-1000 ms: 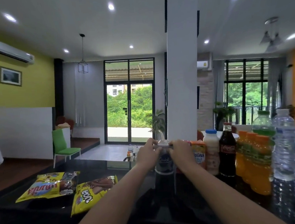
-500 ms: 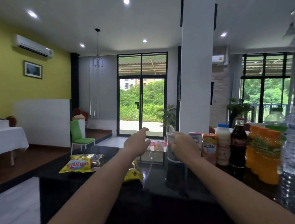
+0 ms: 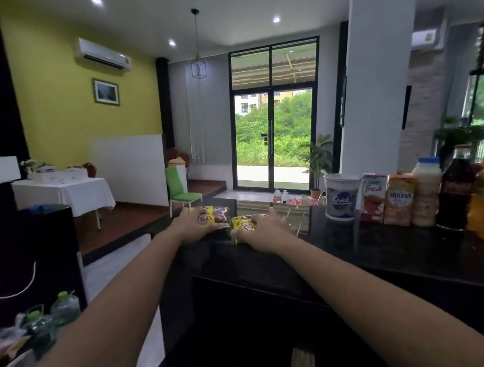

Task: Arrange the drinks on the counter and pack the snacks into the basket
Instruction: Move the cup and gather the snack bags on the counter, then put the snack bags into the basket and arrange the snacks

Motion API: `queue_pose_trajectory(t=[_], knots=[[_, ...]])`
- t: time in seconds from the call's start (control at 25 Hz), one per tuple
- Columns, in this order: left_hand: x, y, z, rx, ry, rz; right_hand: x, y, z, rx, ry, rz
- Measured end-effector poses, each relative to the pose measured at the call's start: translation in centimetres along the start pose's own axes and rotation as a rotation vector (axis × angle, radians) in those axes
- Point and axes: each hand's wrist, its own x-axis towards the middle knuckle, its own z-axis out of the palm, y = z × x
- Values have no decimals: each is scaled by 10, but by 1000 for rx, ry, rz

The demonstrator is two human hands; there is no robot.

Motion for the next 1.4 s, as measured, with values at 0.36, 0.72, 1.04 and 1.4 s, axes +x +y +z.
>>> queue_pose_trajectory(t=[0.36,0.72,1.04,1.4], knots=[[-29,-5,19,-196,346,14,-9,8,12,-31,187,117],[-89,18,33,-356,563,122,-64,63,-5,69,360,-18],[-196,93,100,-548,476,216,-164,128,-18,102,431,-64],[-308,172,215,-628,178,184,-300,215,14,73,348,78]])
